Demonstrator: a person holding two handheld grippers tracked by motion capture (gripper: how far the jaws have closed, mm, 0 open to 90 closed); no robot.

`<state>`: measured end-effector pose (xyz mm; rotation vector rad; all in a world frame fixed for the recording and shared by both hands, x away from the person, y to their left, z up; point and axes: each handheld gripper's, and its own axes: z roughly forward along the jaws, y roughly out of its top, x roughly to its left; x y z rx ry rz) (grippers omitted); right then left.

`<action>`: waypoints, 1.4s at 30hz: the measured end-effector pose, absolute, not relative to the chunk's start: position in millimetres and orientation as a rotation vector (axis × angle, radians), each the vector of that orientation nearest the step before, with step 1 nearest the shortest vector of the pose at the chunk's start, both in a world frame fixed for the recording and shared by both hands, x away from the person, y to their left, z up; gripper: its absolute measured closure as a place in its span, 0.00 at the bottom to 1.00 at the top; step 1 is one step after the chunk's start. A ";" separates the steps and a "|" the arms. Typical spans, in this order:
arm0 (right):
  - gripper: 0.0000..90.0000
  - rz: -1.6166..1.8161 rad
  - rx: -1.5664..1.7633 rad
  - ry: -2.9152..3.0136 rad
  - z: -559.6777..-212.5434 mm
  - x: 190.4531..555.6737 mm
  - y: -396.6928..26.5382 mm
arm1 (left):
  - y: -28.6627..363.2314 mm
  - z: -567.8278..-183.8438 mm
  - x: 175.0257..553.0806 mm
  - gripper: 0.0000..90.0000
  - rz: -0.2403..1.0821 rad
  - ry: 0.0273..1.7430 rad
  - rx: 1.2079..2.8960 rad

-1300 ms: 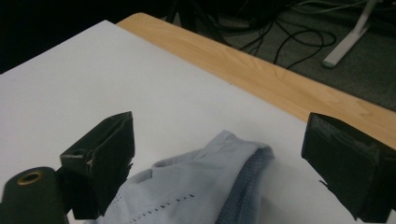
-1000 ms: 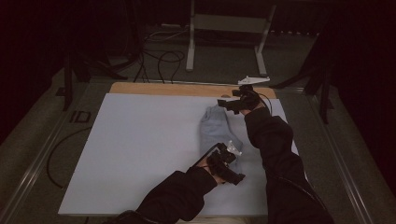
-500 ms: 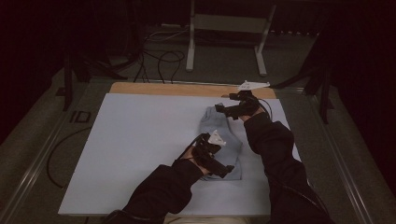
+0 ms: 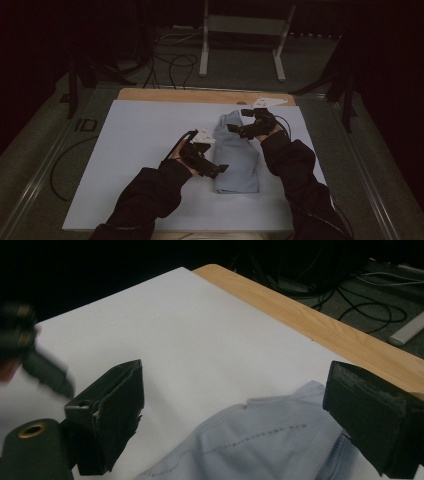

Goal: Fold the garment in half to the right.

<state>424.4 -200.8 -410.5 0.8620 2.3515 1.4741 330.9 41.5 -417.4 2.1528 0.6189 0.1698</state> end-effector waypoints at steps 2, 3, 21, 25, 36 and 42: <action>0.11 1.469 0.854 2.353 -410.5 420.7 -200.3 | 44.9 -416.5 331.0 0.00 0.176 0.615 2.145; 0.11 1.475 0.851 2.356 -410.6 418.7 -200.0 | 54.2 -413.9 330.9 0.00 0.183 0.610 2.133; 0.11 1.542 0.782 2.356 -430.1 363.2 -218.9 | 118.4 -424.7 319.4 0.00 0.267 0.624 2.135; 0.11 1.540 0.783 2.354 -437.0 350.8 -227.6 | 133.1 -431.5 315.3 0.00 0.267 0.643 2.133; 0.11 1.507 0.801 2.377 -459.9 320.4 -250.9 | 172.7 -454.7 299.6 0.00 0.266 0.687 2.140; 0.11 1.485 0.812 2.370 -467.5 310.0 -261.0 | 191.5 -464.8 289.9 0.00 0.275 0.718 2.141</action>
